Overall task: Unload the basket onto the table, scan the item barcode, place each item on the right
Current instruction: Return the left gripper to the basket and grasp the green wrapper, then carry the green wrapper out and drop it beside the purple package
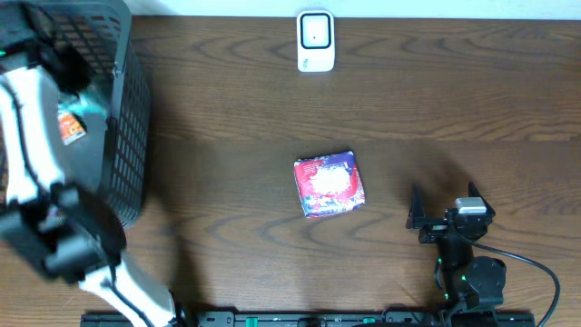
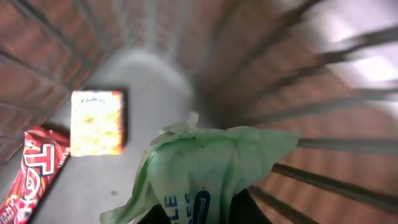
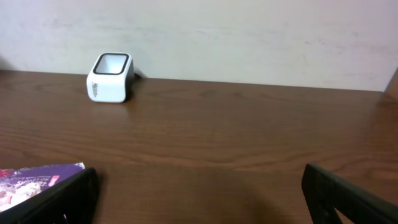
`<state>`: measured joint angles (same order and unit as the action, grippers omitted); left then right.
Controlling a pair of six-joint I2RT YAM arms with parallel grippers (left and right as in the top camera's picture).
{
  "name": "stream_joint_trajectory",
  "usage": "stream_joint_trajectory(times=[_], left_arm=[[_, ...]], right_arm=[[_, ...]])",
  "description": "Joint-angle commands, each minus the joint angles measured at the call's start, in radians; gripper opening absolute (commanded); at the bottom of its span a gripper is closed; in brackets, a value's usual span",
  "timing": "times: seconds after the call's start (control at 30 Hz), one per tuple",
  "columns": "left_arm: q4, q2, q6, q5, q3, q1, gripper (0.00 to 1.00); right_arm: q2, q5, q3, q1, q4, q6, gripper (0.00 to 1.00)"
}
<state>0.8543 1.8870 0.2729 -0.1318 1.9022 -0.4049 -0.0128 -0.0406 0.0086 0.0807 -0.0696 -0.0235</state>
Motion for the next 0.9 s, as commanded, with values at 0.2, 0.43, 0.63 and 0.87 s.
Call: stream_joint_trajectory(times=[0.2, 0.43, 0.63, 0.87], left_arm=[[0.027, -0.315, 0.195, -0.398, 0.015, 0.007, 0.08], [0.002, -0.447, 0.200, -0.426, 0.015, 0.096, 0.07], [-0.002, -0.475, 0.200, -0.426, 0.015, 0.240, 0.07], [-0.003, -0.469, 0.192, -0.425, 0.014, 0.463, 0.08]], right_arm=[[0.002, 0.002, -0.003, 0.002, -0.002, -0.008, 0.99], [0.002, 0.002, -0.003, 0.002, -0.002, -0.008, 0.99], [0.002, 0.002, -0.003, 0.002, -0.002, -0.008, 0.99], [0.002, 0.002, -0.003, 0.002, -0.002, -0.008, 0.99]])
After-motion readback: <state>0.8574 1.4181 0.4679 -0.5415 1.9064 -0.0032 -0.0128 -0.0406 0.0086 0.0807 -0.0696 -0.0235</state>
